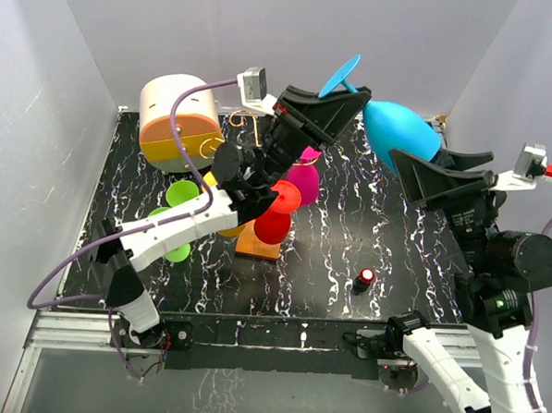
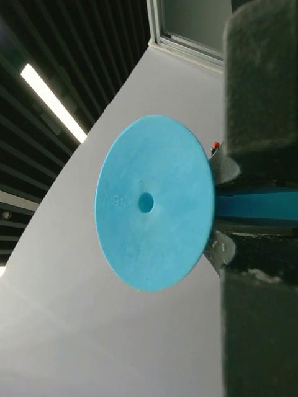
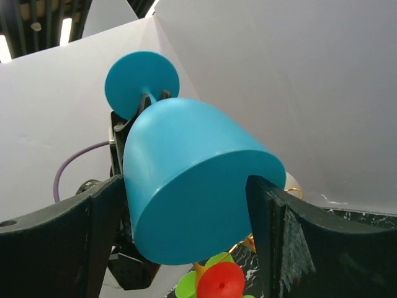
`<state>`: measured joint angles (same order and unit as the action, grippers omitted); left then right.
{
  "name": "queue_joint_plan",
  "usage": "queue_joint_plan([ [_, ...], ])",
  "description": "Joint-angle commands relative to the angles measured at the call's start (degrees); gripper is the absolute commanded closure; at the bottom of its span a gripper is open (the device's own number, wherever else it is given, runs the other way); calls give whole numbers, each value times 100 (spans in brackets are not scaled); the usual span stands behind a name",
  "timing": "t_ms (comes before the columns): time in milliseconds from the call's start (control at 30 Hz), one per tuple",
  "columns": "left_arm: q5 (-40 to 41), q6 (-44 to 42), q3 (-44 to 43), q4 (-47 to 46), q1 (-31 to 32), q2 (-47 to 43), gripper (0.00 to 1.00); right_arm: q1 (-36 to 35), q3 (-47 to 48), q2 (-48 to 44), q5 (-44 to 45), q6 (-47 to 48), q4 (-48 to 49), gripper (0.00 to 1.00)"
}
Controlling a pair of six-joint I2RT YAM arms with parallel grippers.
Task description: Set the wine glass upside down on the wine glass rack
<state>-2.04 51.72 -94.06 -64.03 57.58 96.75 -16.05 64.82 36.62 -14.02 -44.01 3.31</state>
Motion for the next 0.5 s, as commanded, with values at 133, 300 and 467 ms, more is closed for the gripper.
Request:
queue_joint_plan([
  [133,-165,-901,1411,34,43,-1596,100,24,252,-783,680,556,-1504,25],
  [300,-556,-1144,1759,129,45,-1992,100,26,535,-1014,1577,727,-2334,24],
  [467,-1138,-1647,1694,734,44,-2025,100,23,1252,-583,1503,912,-2830,23],
])
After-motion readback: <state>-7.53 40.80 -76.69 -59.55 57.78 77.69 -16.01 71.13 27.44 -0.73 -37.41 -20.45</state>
